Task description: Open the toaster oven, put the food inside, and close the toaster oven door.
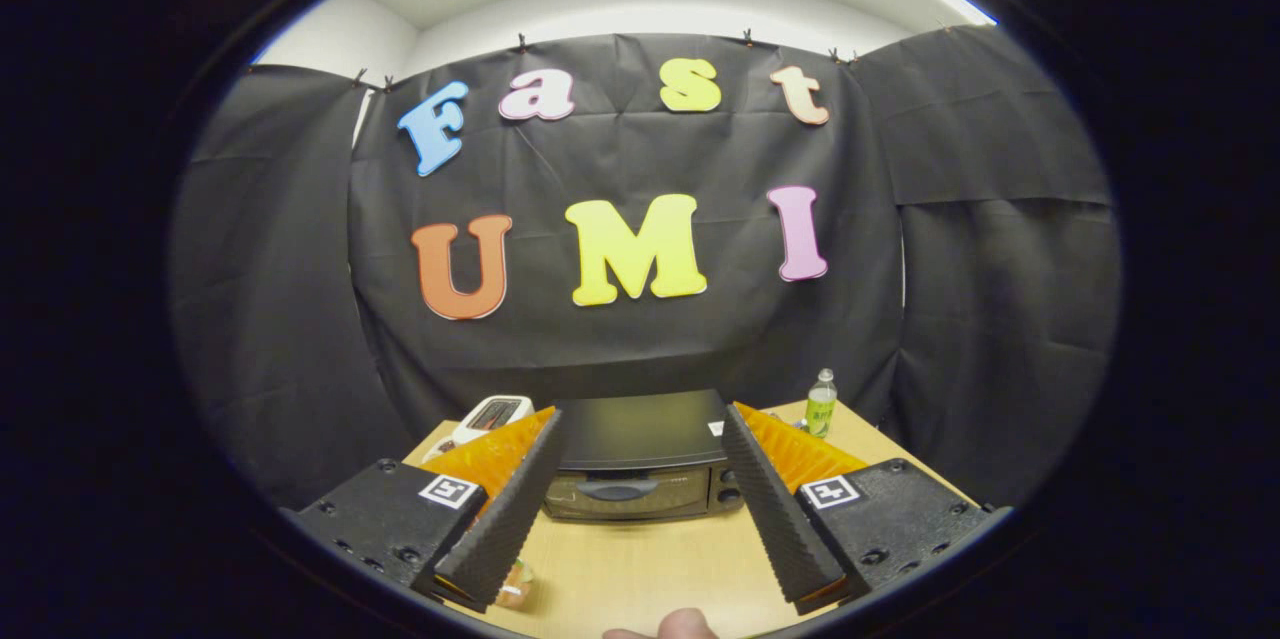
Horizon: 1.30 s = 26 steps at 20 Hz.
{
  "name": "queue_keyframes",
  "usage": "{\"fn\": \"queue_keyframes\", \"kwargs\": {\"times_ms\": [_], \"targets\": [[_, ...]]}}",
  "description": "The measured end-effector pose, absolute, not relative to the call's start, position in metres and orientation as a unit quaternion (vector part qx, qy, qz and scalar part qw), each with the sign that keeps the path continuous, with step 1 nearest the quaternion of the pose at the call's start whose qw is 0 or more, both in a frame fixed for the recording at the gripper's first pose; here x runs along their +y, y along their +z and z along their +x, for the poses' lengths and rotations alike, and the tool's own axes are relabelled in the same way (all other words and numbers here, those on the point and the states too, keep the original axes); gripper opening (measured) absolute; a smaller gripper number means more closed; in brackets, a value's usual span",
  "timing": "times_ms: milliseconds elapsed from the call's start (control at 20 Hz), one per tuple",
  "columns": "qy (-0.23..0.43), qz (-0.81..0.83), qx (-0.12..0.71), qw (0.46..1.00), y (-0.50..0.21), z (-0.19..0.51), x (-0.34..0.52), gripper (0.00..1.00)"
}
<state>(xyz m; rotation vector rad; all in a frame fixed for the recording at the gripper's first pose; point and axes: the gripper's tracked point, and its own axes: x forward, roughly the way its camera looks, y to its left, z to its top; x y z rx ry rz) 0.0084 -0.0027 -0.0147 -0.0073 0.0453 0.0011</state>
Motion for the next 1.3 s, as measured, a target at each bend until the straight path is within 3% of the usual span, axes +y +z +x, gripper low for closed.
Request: {"fn": "queue_keyframes", "kwargs": {"times_ms": [500,1300], "targets": [[0.01,-0.017,0.053,0.998,-0.053,0.054,-0.003,1.0],[0.03,-0.032,0.148,0.988,-0.188,0.204,0.016,1.0]]}}
